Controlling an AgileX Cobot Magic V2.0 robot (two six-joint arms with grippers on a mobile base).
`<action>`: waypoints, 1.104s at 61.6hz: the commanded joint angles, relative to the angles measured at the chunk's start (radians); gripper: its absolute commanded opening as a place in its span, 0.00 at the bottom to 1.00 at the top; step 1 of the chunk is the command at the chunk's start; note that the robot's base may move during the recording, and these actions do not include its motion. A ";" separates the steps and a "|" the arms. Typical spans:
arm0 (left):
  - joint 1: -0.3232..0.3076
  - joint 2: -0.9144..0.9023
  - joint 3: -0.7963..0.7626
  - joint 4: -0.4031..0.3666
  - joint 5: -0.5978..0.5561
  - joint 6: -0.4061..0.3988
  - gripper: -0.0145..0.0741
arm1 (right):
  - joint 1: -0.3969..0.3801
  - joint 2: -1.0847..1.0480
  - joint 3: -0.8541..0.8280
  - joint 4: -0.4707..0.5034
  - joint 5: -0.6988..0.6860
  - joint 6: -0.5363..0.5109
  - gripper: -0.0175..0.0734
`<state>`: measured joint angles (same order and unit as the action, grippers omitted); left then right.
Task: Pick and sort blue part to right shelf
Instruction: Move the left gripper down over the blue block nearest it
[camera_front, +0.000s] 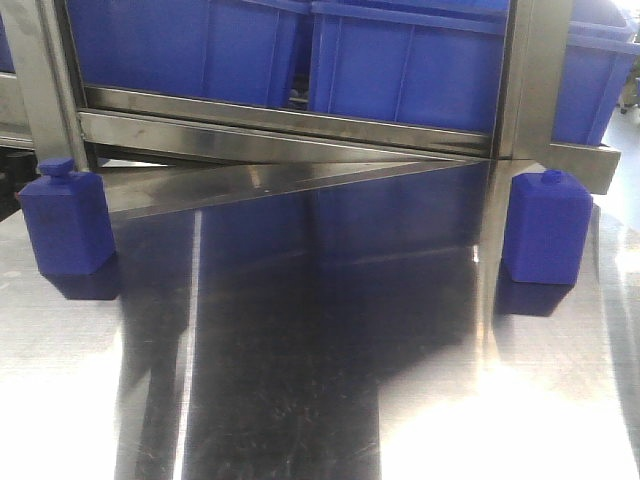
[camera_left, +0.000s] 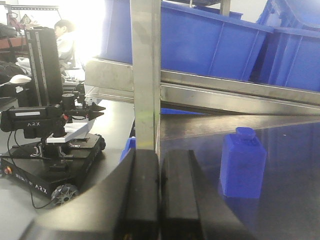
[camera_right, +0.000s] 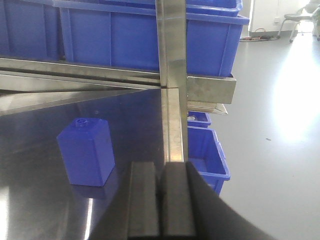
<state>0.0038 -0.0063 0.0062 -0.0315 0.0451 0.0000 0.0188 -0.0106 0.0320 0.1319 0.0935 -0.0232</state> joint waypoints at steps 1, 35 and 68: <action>-0.005 -0.019 0.025 -0.010 -0.083 -0.008 0.30 | -0.002 -0.021 -0.023 0.000 -0.084 -0.002 0.26; -0.005 -0.019 0.025 -0.010 -0.083 -0.008 0.30 | -0.002 -0.021 -0.023 0.000 -0.084 -0.002 0.26; -0.005 -0.009 -0.065 -0.009 -0.262 -0.008 0.30 | -0.003 -0.021 -0.023 0.000 -0.086 -0.002 0.26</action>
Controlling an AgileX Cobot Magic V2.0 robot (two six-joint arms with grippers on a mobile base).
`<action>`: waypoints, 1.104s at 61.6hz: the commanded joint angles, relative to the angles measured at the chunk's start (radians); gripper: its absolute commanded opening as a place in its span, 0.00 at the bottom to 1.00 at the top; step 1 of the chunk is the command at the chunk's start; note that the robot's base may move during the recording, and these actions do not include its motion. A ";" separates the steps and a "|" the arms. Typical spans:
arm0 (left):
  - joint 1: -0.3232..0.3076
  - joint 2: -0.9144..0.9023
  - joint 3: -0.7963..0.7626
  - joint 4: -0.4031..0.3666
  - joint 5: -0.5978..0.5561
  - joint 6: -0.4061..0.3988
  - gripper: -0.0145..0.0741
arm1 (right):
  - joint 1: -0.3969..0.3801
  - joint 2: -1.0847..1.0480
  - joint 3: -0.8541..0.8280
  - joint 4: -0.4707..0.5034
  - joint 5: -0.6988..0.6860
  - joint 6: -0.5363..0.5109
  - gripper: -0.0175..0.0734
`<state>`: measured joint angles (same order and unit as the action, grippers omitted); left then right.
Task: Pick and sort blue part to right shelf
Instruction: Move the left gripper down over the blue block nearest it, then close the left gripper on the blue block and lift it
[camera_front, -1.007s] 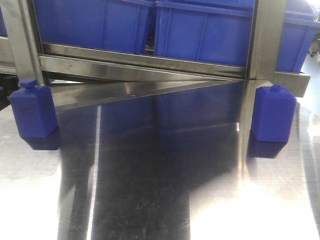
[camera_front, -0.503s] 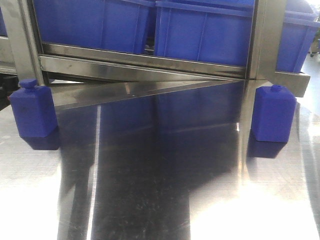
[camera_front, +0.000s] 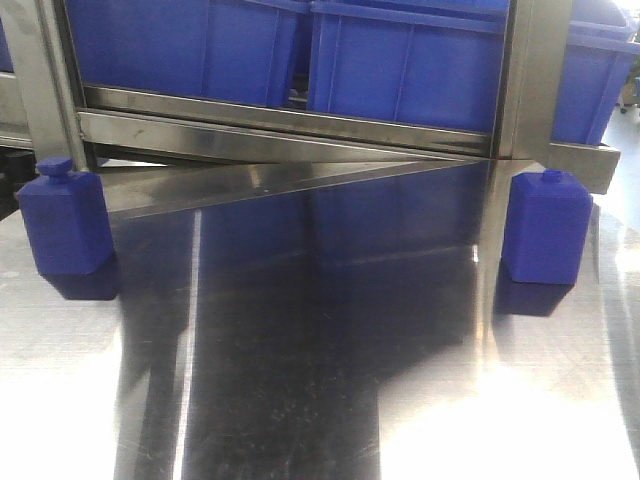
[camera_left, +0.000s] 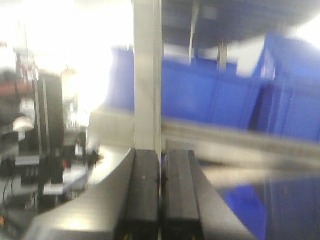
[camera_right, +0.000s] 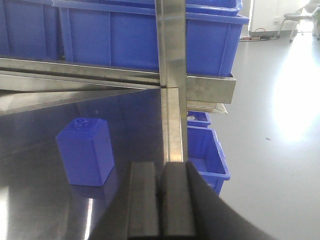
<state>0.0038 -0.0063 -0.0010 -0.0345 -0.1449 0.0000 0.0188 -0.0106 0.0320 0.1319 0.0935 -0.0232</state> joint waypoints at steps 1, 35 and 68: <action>-0.005 -0.004 -0.077 -0.002 -0.045 -0.008 0.30 | -0.003 -0.021 -0.023 0.000 -0.086 -0.002 0.26; -0.007 0.727 -0.834 -0.185 0.783 0.030 0.73 | -0.003 -0.021 -0.023 0.000 -0.085 -0.002 0.26; -0.167 1.449 -1.257 -0.279 1.001 0.126 0.73 | -0.003 -0.021 -0.023 0.000 -0.085 -0.002 0.26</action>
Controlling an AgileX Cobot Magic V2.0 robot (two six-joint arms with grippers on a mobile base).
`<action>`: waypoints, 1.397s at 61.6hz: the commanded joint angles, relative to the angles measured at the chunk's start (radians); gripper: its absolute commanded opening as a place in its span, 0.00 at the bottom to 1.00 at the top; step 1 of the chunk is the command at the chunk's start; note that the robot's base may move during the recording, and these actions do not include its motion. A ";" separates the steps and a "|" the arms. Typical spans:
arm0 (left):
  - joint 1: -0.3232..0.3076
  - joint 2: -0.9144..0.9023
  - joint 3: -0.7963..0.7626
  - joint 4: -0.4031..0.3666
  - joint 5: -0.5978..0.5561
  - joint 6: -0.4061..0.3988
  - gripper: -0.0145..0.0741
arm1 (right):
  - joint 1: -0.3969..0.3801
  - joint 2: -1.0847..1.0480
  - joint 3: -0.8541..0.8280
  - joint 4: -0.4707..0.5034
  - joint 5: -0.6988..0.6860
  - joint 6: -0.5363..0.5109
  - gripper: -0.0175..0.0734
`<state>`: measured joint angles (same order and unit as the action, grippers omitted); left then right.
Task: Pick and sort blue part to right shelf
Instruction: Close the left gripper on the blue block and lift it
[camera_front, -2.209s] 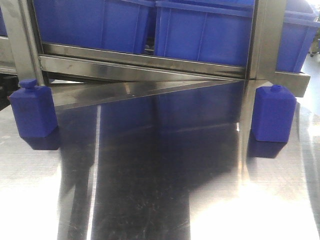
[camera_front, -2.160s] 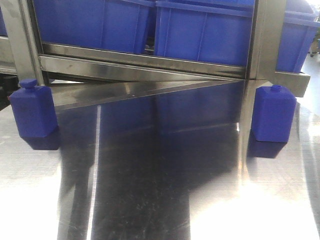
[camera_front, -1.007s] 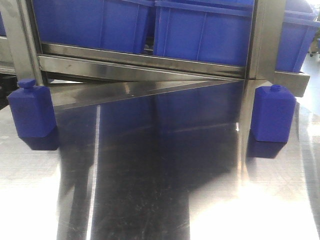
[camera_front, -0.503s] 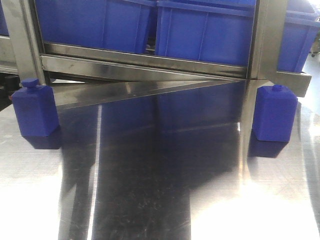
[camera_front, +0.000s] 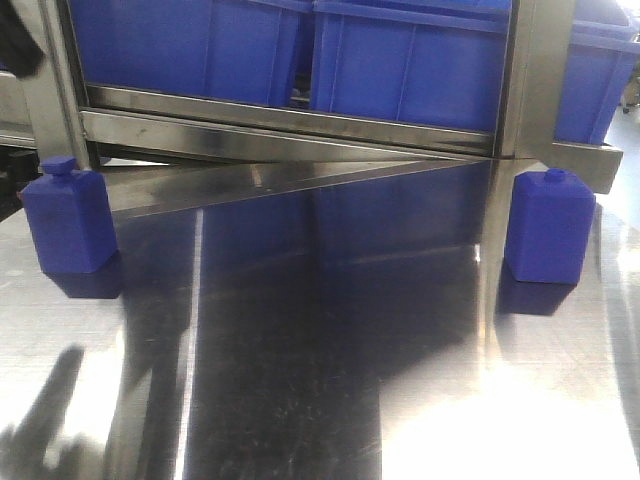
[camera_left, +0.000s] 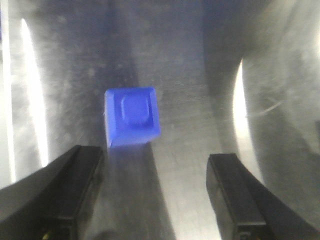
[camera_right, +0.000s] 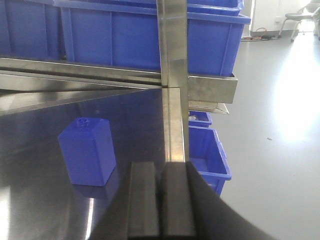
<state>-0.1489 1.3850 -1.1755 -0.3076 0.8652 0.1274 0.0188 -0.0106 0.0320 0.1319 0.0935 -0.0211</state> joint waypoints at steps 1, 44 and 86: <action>-0.014 0.073 -0.092 -0.004 -0.005 -0.001 0.73 | -0.003 -0.021 -0.023 0.000 -0.085 -0.004 0.26; -0.014 0.385 -0.219 0.033 0.091 -0.055 0.73 | -0.003 -0.021 -0.023 0.000 -0.085 -0.004 0.26; -0.014 0.398 -0.306 0.007 0.218 -0.051 0.56 | -0.003 -0.021 -0.023 0.000 -0.086 -0.004 0.26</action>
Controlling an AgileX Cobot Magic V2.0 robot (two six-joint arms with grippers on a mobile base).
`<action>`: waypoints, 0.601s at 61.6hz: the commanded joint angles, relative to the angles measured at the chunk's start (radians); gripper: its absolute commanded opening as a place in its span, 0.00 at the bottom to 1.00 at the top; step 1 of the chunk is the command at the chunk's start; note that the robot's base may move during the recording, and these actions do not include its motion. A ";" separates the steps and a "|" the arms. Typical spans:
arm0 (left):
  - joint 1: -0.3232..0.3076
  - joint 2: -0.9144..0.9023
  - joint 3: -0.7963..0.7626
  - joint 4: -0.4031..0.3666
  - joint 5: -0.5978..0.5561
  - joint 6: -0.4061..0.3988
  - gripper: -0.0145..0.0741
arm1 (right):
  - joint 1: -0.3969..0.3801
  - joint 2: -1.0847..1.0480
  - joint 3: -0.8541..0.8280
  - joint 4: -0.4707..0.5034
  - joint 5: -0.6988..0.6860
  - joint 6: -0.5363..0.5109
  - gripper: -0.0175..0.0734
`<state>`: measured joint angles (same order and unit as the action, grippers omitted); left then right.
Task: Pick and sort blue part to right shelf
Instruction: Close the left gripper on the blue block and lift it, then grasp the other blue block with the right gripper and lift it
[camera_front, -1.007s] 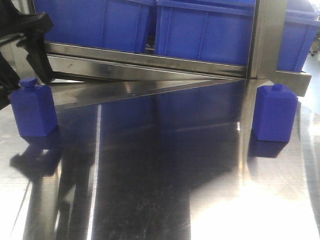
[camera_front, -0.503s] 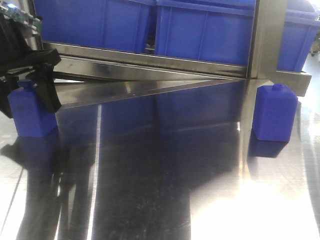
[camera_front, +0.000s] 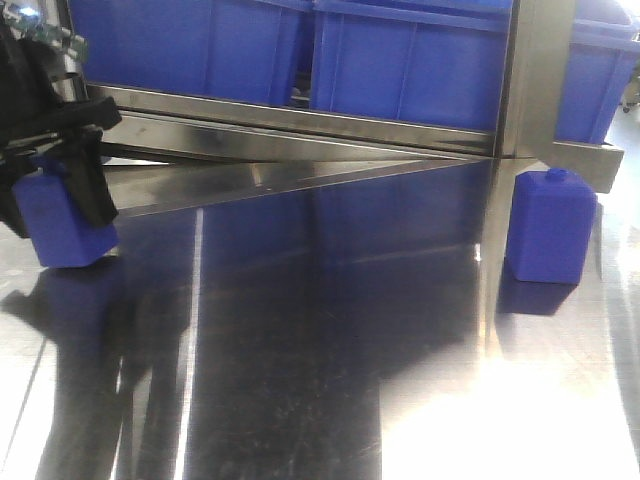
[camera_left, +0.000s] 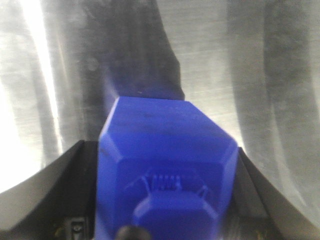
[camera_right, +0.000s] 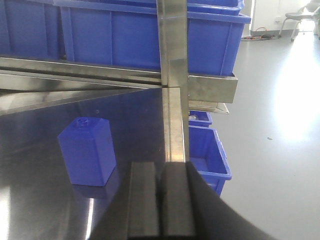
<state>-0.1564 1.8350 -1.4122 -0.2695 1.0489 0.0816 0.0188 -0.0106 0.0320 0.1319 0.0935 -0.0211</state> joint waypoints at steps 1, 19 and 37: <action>-0.007 -0.057 -0.077 -0.031 0.048 -0.005 0.56 | -0.003 -0.021 -0.023 0.000 -0.086 -0.004 0.26; -0.007 -0.270 -0.110 -0.029 0.013 0.047 0.57 | -0.003 -0.021 -0.023 0.008 -0.200 -0.004 0.26; -0.007 -0.573 0.046 -0.018 -0.172 0.072 0.57 | -0.003 -0.001 -0.115 0.010 -0.088 -0.004 0.26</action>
<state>-0.1572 1.3731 -1.3926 -0.2700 0.9840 0.1460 0.0188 -0.0106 -0.0077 0.1368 0.0567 -0.0229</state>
